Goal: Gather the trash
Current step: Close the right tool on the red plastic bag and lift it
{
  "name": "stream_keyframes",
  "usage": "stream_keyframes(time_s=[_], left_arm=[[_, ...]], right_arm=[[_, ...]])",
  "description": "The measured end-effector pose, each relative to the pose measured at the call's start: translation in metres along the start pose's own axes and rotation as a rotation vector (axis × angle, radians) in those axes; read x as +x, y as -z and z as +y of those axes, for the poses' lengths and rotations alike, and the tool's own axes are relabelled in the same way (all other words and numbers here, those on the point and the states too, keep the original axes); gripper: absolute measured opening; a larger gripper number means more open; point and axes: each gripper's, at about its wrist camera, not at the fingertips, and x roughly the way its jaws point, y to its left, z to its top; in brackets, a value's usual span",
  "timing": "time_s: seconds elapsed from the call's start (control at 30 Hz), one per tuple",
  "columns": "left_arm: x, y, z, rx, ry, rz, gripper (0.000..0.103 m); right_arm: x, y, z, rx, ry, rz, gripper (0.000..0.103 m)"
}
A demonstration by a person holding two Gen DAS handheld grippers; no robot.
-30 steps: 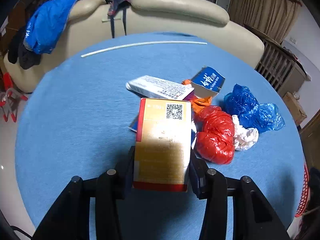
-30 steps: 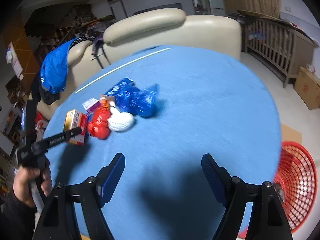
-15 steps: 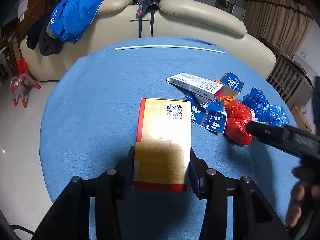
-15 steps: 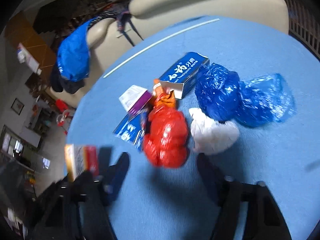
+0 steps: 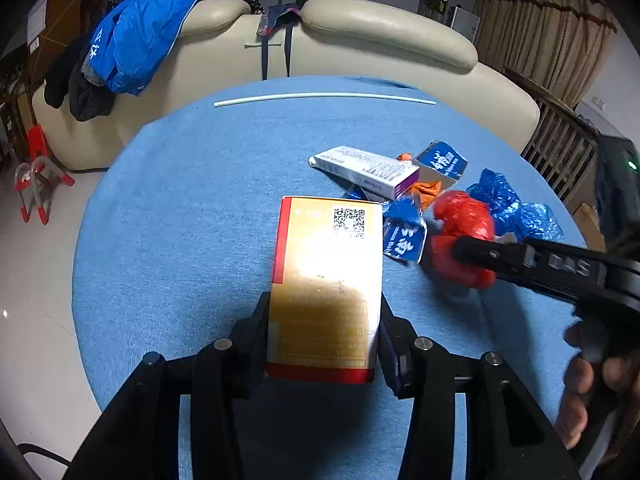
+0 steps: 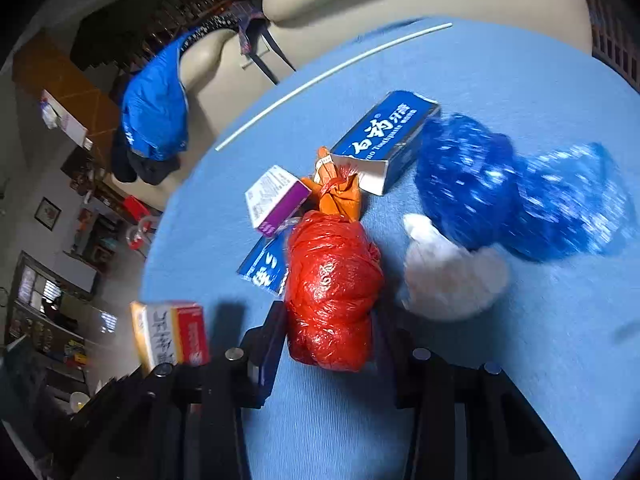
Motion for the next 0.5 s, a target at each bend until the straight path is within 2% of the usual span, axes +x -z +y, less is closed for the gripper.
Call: stream_keyframes(time_s=[0.2,0.33,0.5], left_arm=[[-0.015,0.004,-0.020,0.029,0.009,-0.011,0.049],[-0.020,0.009,-0.049,0.084,0.038,-0.004,0.049],[-0.029,0.017,-0.094,0.171,0.095,0.000,0.049]], right_arm=[[-0.062,0.034,-0.023,0.048,-0.084,-0.057,0.044],[-0.098,0.054,-0.044,0.089,-0.095,-0.101,0.044],[-0.143,0.076,-0.078,0.156,-0.059,-0.179,0.044]])
